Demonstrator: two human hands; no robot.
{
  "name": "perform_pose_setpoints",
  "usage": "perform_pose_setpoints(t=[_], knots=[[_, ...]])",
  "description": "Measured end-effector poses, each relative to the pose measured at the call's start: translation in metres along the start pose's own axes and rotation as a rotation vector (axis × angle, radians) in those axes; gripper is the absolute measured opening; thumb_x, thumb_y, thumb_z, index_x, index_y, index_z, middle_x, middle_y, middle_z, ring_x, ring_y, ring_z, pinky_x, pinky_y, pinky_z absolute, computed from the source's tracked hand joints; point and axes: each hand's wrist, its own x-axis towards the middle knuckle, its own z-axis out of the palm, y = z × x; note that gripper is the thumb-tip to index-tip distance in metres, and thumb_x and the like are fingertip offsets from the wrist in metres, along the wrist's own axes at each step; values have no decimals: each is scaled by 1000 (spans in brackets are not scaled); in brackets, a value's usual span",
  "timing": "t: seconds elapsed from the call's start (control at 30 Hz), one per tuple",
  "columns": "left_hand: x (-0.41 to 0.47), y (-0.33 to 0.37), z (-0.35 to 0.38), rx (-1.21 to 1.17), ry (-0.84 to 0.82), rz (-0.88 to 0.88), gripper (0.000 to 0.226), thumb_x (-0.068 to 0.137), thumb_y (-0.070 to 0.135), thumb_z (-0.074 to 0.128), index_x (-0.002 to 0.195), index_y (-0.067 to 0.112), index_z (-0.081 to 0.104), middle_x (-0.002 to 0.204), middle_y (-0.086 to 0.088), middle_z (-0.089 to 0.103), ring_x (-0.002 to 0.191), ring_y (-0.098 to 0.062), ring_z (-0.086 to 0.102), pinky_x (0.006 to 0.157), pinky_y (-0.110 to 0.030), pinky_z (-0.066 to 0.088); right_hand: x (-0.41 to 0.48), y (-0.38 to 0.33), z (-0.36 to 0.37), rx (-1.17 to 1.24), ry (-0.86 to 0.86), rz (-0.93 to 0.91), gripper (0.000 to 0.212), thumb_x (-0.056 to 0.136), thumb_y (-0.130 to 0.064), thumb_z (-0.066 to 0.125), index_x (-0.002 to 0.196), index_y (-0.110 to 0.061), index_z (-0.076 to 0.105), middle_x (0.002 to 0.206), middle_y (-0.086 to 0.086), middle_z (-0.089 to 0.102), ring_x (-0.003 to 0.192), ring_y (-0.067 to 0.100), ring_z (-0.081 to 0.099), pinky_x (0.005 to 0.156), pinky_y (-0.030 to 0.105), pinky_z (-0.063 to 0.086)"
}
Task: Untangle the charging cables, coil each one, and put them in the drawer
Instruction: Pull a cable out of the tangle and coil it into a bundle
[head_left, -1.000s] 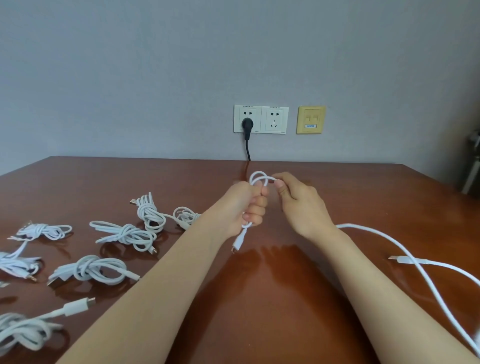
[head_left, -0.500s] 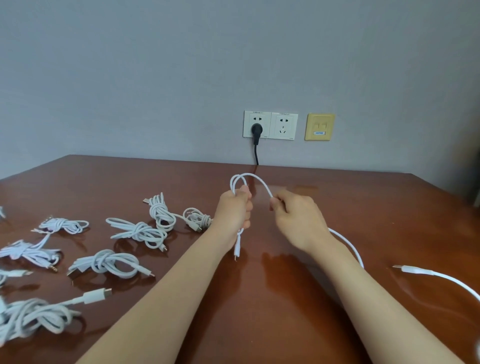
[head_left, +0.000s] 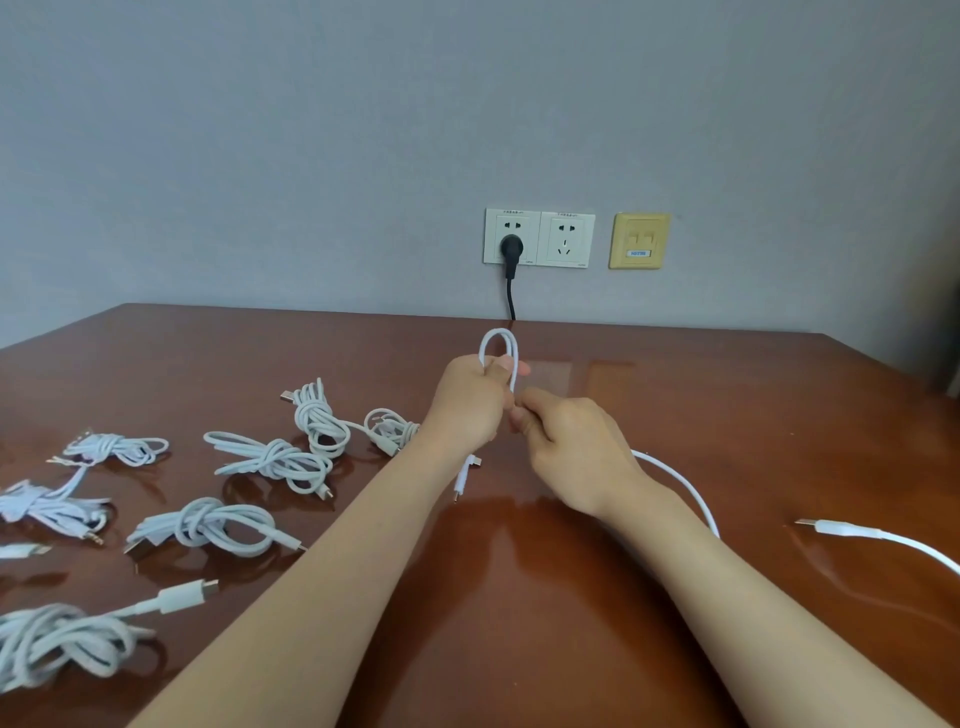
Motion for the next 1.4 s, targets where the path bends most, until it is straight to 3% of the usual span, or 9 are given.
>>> perform_pose_setpoints(t=[0.2,0.37,0.47,0.6,0.7,0.87,0.97,1.17,1.4], knots=[[-2,1,0,532,30,126,28,101,21,33,95,12,59,97,-14,61,96,-31,54,75,-32,37,0,2,3,-52,-54,-30,19,97,-25,39,105,-16,54,95,14,64,90,40,54,64,33,31],[-3,0,-2,837,56,185,31,102,24,31,103,4,54,105,-17,61,100,-35,55,73,-33,33,-1,-2,3,-75,-73,-84,20,97,-25,38,108,-19,54,97,14,64,90,41,54,63,34,31],[1,-4,-2,589,31,122,29,100,24,33,88,9,55,94,-15,59,91,-31,53,76,-33,38,-1,-1,1,-68,-65,-61,22,97,-29,39,110,-23,55,94,11,65,92,38,55,64,32,29],[3,0,-5,-393,-105,-184,30,102,21,35,76,11,46,74,-10,69,74,-24,52,65,-30,44,0,1,-4,-30,2,-30,24,98,-36,40,112,-29,58,91,7,65,92,35,56,69,34,38],[-1,4,-11,-733,-246,-261,35,104,21,28,75,11,44,86,-4,73,82,-17,63,68,-25,47,-1,0,-6,9,12,-23,26,98,-39,39,109,-28,60,76,1,55,86,34,54,73,37,42],[-5,6,-13,-954,-234,-273,37,103,19,28,72,11,45,50,1,57,81,-15,64,73,-28,45,0,5,-5,48,-52,1,24,99,-36,38,103,-26,59,74,-3,49,79,28,47,72,35,39],[-3,4,-13,-1004,-215,-244,38,104,17,25,70,13,43,40,6,39,44,-7,53,80,-28,45,2,5,-3,103,-116,1,20,99,-34,39,81,-30,48,68,-7,49,80,27,50,71,33,38],[2,1,-16,-1058,-201,-204,37,103,21,25,70,16,40,39,9,30,28,-5,25,35,-14,31,2,6,-5,233,-234,10,33,98,-35,43,73,-21,58,54,-6,45,56,9,43,61,27,37],[5,2,-24,-1107,-82,-207,37,104,22,27,70,16,41,45,8,38,27,-4,23,31,-13,22,4,6,-15,388,-248,92,28,94,-35,52,69,-21,55,56,-7,43,51,5,36,53,19,29]])
